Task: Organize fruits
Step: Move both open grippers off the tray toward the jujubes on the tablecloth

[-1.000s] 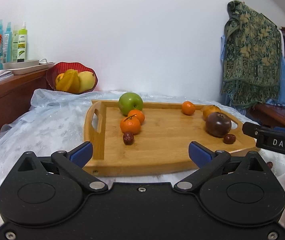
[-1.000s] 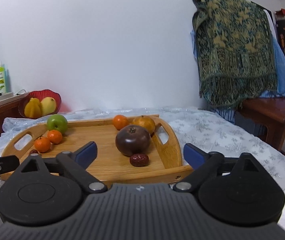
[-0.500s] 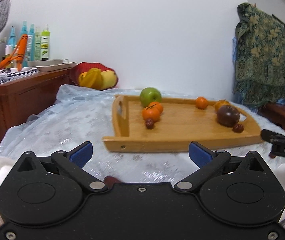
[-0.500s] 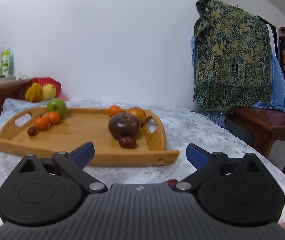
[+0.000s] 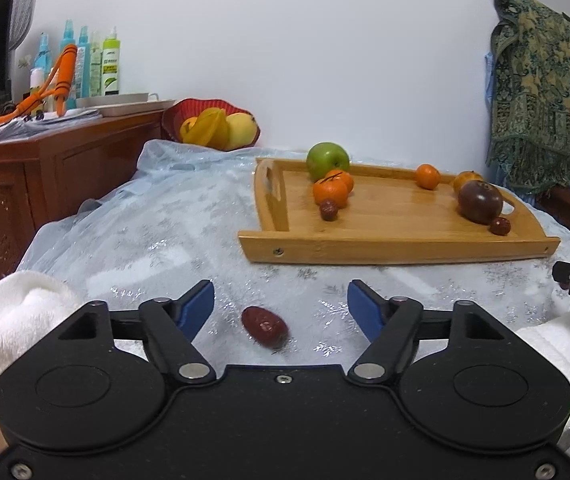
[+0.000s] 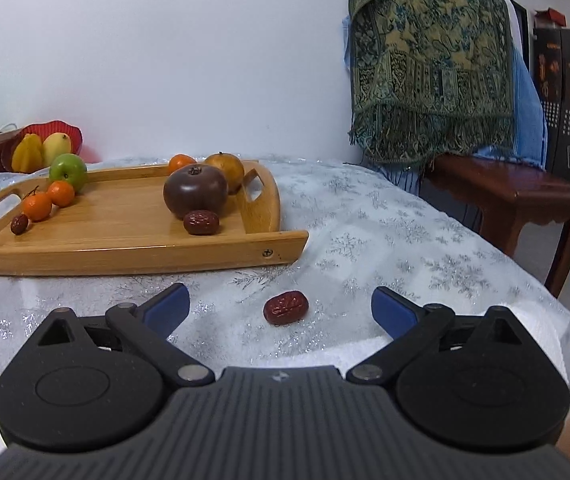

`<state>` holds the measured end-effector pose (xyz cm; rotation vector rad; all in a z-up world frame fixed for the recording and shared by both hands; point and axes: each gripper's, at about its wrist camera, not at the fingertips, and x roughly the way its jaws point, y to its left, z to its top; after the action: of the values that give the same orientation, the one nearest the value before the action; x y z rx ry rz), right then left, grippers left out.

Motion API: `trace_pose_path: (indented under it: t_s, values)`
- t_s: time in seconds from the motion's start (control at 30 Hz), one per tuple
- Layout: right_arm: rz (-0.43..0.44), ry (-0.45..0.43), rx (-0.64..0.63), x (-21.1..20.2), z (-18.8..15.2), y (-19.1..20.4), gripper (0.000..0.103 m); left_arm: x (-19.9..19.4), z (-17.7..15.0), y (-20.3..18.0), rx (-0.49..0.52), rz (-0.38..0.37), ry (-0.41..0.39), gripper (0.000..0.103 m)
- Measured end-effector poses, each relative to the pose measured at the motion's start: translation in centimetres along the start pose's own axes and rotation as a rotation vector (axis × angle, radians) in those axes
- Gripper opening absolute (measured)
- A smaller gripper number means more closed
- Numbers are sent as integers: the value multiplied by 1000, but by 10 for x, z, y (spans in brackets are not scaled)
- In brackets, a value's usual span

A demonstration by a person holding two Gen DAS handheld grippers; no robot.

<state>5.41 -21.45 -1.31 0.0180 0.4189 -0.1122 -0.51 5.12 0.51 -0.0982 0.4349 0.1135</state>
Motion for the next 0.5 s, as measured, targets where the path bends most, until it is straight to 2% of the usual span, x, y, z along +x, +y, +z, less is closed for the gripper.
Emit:
trace_pose_path:
  t_s: [0.5]
  values:
    - [35,26,25,8,1,4,92,11,-3,6,-37,-10,60,46]
